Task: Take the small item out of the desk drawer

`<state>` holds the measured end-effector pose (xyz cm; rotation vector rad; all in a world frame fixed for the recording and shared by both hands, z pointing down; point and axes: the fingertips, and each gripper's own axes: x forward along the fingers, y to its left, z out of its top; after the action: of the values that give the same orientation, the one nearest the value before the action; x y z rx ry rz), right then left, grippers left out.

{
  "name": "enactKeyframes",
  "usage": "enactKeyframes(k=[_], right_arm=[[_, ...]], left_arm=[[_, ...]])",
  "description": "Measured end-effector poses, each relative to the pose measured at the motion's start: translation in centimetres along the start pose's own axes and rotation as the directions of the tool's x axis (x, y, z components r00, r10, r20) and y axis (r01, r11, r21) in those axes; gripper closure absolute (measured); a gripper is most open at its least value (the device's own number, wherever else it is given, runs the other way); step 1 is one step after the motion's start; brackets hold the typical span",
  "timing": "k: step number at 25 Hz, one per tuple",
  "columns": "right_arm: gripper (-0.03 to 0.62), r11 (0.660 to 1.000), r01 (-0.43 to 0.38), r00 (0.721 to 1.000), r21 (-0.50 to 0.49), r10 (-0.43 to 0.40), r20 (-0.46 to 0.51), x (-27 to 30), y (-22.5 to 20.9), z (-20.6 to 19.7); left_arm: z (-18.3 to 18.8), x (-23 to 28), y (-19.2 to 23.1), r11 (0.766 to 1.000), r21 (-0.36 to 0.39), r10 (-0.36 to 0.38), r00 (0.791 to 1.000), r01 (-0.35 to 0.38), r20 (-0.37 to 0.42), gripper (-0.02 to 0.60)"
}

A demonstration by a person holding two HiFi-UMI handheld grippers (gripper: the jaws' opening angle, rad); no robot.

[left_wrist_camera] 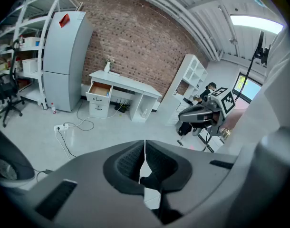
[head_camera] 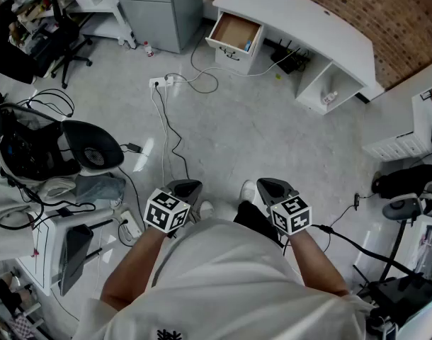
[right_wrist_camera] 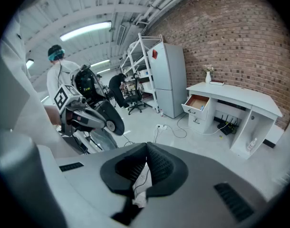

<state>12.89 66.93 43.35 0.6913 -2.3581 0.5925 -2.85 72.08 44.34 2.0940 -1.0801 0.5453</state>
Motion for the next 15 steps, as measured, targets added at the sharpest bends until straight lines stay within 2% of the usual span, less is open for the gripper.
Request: enactKeyframes(k=[6,12,15], right_arm=[[0.565,1.0,0.006,1.0,-0.028,-0.006,-0.001,0.6,1.8,0.4],[0.565,0.999,0.035,0.999,0.029,-0.035,0.001,1.2,-1.9,1.5],[0.562,0.999,0.037,0.999,0.033,-0.038,0.014,2.9,-5.2,2.9]], left_arm=[[-0.5,-0.1,0.9,1.0,0.02,-0.011,1.0,0.011,0.015,0.554],[2.6,3.3,0.8,0.997,0.053,-0.058,0.998,0.058,0.007,0.554],[5.2,5.9,2.8,0.997,0.063,-0.039,0.999,0.039,0.0,0.554]])
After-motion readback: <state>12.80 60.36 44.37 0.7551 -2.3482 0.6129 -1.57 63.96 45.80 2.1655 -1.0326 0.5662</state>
